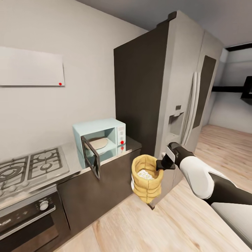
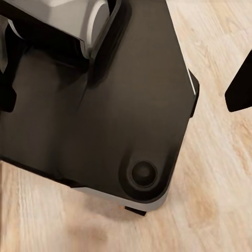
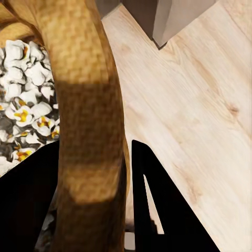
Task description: In the kitchen, take the popcorn bag from the countertop, put it into the microwave, and heat it until the popcorn is cooked so the cooked popcorn ends up inside the bag.
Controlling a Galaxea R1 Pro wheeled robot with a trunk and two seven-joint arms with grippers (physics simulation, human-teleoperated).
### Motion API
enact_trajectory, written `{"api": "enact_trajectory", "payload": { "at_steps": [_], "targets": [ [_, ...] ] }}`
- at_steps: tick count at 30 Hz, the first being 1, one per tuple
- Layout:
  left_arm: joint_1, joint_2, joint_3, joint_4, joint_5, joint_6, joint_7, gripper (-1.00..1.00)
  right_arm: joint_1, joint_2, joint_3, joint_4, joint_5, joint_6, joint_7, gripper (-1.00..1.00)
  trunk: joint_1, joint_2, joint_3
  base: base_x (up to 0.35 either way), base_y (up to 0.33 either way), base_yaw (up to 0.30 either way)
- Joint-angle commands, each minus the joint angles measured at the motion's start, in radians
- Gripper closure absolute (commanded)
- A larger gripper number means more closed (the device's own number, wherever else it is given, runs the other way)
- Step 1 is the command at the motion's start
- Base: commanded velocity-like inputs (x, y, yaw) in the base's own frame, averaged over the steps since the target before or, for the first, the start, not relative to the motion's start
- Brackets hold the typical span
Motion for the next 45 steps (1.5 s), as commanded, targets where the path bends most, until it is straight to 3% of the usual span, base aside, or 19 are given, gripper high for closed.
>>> {"api": "enact_trajectory", "payload": {
  "at_steps": [1, 15, 30, 45],
  "targets": [
    [0.000, 0.000, 0.001, -0.001, 0.003, -0.002, 0.003, -1.00, -0.001, 0.000, -0.007, -0.002, 0.009, 0.004, 0.006, 1.00, 0.001, -0.002, -0.002, 0.317, 0.000, 0.213],
    [0.000, -0.001, 0.002, -0.001, 0.002, -0.002, 0.003, -1.00, -0.001, 0.002, -0.007, -0.015, 0.006, 0.003, 0.009, 1.00, 0.001, -0.002, -0.002, 0.064, 0.000, 0.255],
    [0.000, -0.003, 0.001, -0.001, 0.002, -0.002, 0.003, -1.00, -0.001, 0.001, -0.004, -0.021, 0.005, 0.002, 0.014, 1.00, 0.001, -0.002, -0.002, 0.011, 0.000, 0.007],
    [0.000, -0.002, -0.001, 0.001, 0.001, -0.002, 0.002, -1.00, -0.001, 0.007, -0.006, -0.049, 0.006, 0.002, 0.012, 1.00, 0.001, -0.002, -0.002, 0.306, 0.000, 0.000]
  ]
}}
